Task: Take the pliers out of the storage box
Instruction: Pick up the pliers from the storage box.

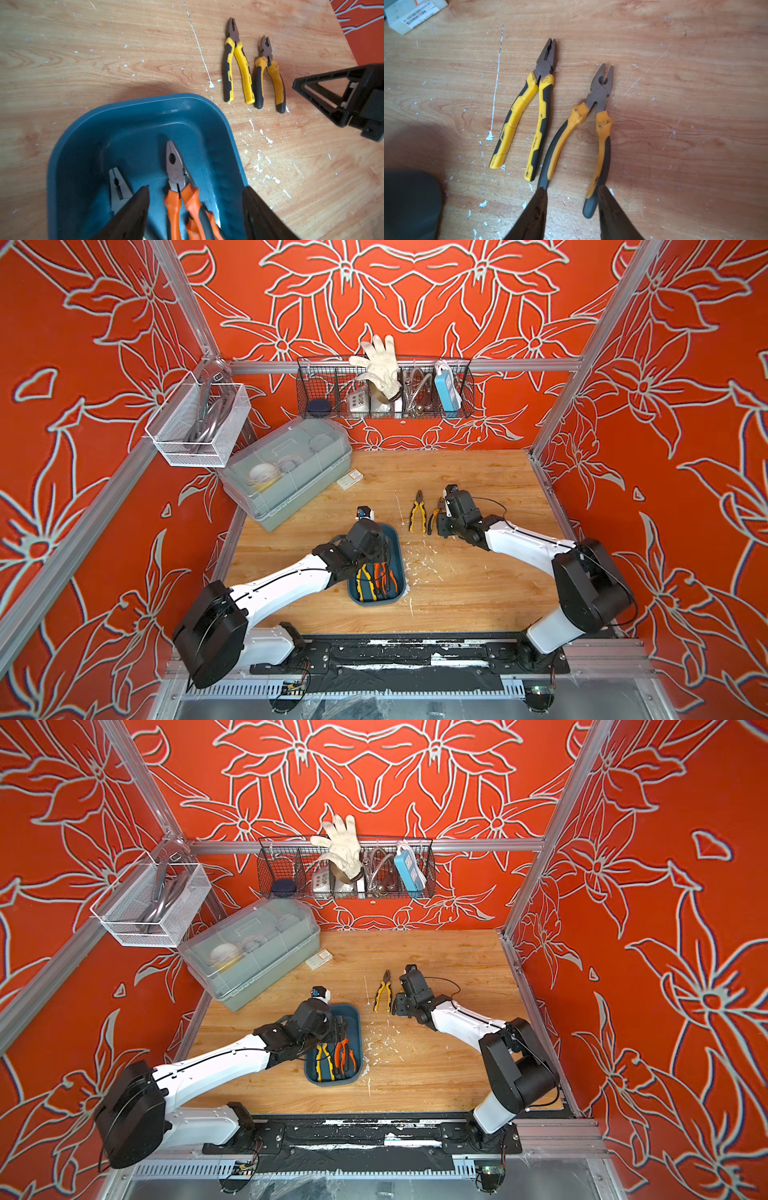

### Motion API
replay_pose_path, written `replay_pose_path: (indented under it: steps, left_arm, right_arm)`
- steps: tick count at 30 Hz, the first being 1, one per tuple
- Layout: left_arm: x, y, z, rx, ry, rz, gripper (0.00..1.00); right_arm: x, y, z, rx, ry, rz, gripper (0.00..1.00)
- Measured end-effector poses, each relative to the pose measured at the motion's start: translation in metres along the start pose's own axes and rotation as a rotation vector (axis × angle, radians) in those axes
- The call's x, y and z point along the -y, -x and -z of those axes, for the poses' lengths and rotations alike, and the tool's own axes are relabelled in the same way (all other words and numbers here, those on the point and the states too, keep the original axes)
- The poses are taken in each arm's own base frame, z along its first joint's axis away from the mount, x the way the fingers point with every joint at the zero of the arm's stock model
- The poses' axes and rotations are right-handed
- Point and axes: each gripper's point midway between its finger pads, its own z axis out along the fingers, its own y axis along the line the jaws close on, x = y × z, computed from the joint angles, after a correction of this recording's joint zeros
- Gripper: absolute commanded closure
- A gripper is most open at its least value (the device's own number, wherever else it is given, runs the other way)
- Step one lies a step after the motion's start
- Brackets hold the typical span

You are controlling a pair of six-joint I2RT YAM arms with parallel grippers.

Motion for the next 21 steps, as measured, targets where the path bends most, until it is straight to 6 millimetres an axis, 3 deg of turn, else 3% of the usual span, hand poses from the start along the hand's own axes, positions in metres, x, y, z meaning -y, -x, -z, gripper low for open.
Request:
replay_pose_path:
  steps: [12,21]
  left_arm:
    - [0.002,-0.050,-0.006,-0.248,-0.026,0.046,0.57]
    - [-0.021,-0.072,0.000,-0.292,0.039,0.042,0.62]
  right_arm:
    - [0.004,0.000,0.002,0.011,-0.020,-0.007,0.57]
    - [0.004,0.001,0.003,0.014,-0.019,-0.008,0.58]
